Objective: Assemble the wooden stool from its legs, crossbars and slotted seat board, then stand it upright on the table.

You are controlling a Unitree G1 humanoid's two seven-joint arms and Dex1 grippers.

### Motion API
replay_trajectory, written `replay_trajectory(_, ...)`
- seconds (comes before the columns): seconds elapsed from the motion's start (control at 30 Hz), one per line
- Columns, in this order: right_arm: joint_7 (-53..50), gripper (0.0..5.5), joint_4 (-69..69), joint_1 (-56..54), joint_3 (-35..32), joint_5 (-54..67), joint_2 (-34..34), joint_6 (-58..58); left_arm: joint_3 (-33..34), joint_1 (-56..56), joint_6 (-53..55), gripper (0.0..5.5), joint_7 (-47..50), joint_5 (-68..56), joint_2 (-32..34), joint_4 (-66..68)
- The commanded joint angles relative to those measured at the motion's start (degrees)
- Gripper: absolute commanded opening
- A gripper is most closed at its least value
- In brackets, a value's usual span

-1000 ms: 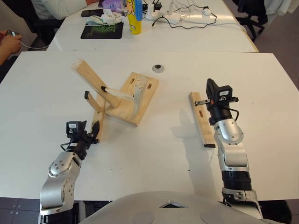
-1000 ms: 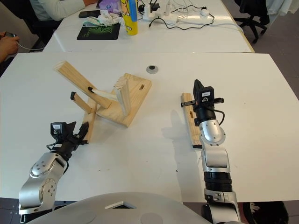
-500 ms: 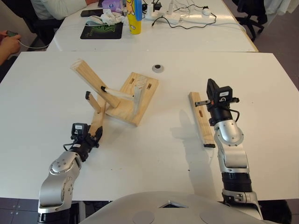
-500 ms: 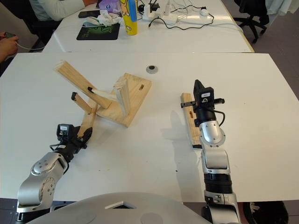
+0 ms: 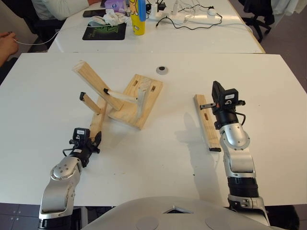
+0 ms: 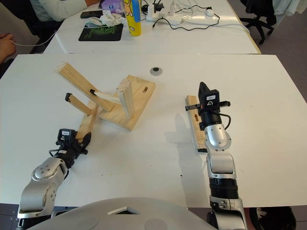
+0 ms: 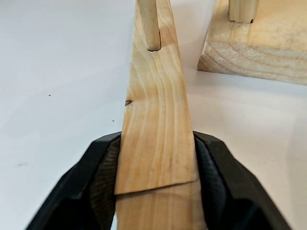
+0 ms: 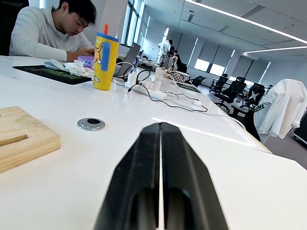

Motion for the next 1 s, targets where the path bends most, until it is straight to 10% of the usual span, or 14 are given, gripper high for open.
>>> replay_trajectory(0.03, 0.2, 0.00, -0.1, -0.5, 0.1, 0.0, -0.1, 0.4, 2.6, -2.1, -0.9, 2.05, 1.2, -0.5, -0.8, 0.6)
replay_trajectory(0.53, 0.1, 0.00, 1.7, -9.5, -4.0, 2.5, -1.8, 1.6, 24.0, -29.4, -1.9, 2.05, 3.2, -11.3, 8.6, 9.7)
replay_trajectory(1.0, 12.7, 0.00, 0.6, -33.4, -14.9, 44.2, -3.3, 35.0, 15.8, -47.5, 14.5, 2.05, -0.9, -44.7, 7.2, -6.3)
